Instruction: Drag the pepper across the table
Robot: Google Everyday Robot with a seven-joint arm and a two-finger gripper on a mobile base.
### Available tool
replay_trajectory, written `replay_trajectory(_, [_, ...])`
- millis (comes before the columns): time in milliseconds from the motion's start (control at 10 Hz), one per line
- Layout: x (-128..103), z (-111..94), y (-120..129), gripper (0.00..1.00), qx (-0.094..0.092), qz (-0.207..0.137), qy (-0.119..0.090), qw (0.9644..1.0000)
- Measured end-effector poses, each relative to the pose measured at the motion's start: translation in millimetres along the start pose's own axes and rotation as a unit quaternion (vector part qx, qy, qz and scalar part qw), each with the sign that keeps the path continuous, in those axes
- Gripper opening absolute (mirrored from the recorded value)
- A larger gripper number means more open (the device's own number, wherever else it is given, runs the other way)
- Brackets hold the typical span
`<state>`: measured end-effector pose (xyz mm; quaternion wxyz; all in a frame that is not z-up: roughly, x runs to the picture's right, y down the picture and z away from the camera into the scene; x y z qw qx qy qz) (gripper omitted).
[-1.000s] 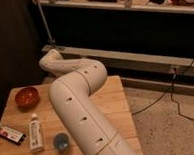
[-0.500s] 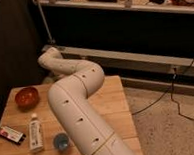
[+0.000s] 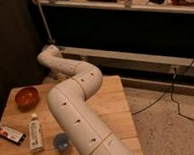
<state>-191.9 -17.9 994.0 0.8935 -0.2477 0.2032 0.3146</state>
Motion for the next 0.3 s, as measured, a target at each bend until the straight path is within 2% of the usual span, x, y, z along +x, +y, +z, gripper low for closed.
replay_trajectory(100, [-7.1, -0.7, -0.4, 0.38, -0.004, 0.006, -0.008, 0.9999])
replay_trajectory(200, [-10.7, -1.5, -1.5, 0.46, -0.005, 0.01, -0.014, 0.9998])
replay_trajectory(300, [-16.6, -3.5, -5.1, 0.58, -0.004, 0.019, -0.024, 0.9995])
